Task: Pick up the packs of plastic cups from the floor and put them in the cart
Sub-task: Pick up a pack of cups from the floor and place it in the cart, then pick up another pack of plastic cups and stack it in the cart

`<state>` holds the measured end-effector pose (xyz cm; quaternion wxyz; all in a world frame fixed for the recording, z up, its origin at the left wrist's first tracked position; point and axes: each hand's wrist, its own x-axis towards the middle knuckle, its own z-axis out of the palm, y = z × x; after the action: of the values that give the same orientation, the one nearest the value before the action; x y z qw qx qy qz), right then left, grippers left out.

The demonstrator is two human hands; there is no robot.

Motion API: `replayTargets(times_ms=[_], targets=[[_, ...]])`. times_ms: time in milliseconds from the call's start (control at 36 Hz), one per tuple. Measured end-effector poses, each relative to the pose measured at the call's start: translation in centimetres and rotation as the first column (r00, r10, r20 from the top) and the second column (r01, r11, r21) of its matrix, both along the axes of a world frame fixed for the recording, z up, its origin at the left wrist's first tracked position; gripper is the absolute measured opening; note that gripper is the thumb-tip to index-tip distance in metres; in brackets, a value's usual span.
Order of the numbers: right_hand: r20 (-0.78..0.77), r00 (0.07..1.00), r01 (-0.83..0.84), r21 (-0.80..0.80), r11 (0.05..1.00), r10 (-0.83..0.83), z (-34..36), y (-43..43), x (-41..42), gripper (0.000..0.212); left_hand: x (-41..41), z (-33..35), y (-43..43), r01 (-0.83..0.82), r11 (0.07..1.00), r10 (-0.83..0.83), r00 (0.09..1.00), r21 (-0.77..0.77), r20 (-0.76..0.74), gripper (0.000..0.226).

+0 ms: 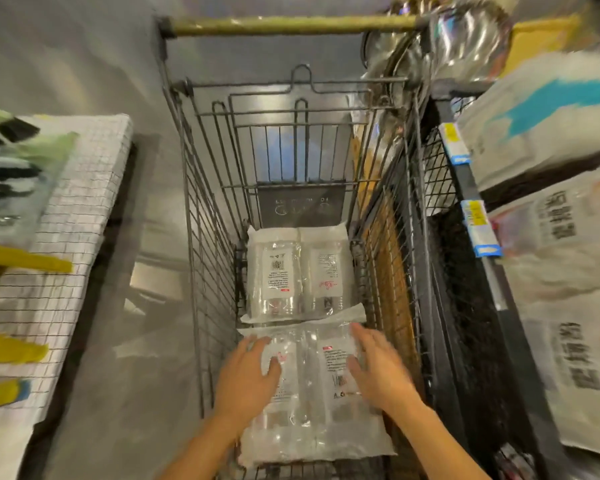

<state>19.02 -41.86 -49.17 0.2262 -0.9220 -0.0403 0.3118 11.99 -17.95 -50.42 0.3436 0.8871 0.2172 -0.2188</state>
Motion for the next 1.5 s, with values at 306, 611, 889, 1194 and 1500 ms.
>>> replayTargets(times_ms=[306,611,889,1194,1500], targets=[[0.382,0.846,-0.298,-0.239,0.924,0.372,23.0,1.7,10.6,0.033,10.6,25.2,1.7,0.34,0.831,-0.458,0.867,0.44,0.195,0.04],[0.561,0.759,-0.182,-0.305,0.935,0.331,40.3,0.0,10.2,0.034,12.5,41.7,-0.3,0.377,0.756,-0.598,0.729,0.535,0.333,0.044],[0.596,0.8,0.145,-0.301,0.942,0.067,44.8,-3.9,1.4,0.04,11.4,46.2,-4.7,0.572,0.62,-0.783,0.494,0.537,0.378,0.038],[0.593,0.758,0.538,-0.331,0.775,-0.272,45.5,-9.0,-15.9,0.045,4.5,47.8,-12.9,0.785,0.351,-0.91,0.158,0.51,0.383,0.042],[0.641,0.518,0.845,-0.283,0.453,-0.567,44.8,-13.0,-38.4,0.037,-10.9,47.8,-24.3,0.846,0.017,-0.882,-0.239,0.534,0.406,0.04]])
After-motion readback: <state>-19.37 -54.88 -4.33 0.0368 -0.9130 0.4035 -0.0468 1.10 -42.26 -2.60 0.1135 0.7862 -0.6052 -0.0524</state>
